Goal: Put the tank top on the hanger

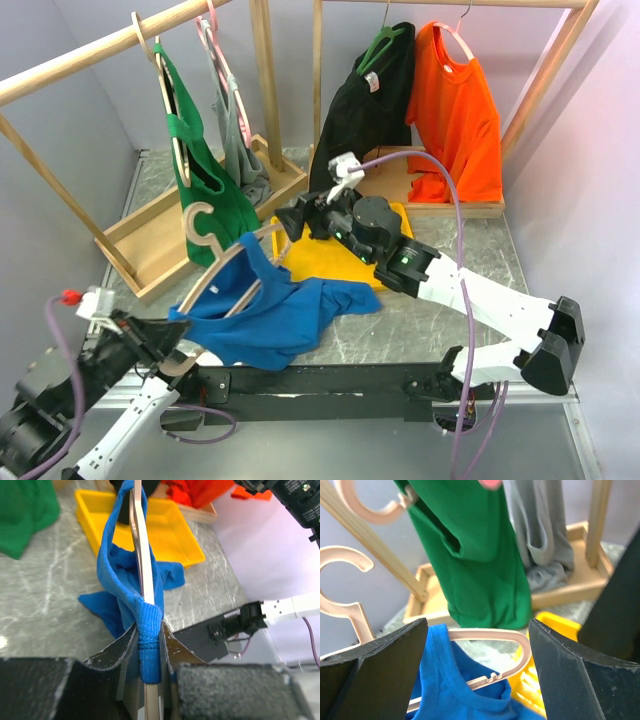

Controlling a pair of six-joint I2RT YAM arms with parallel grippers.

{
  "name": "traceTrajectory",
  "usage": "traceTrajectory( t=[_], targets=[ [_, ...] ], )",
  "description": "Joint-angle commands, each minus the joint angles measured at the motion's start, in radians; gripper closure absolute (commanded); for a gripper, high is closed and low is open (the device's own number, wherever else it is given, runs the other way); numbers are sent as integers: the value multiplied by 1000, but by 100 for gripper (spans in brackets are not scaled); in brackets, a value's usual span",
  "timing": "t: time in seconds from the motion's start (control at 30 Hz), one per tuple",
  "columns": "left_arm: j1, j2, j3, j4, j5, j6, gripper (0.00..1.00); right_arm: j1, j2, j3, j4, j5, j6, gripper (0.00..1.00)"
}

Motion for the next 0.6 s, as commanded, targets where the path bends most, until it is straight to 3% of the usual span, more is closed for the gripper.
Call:
traceTrajectory(
  t=[0.0, 0.57],
  targets=[
    [11, 11, 103, -39, -112, 12, 99, -2, 43, 127, 80, -57, 19, 11],
    [20, 71, 399, -177, -326, 30, 99, 27, 230, 365, 121, -76, 11, 12]
  ],
)
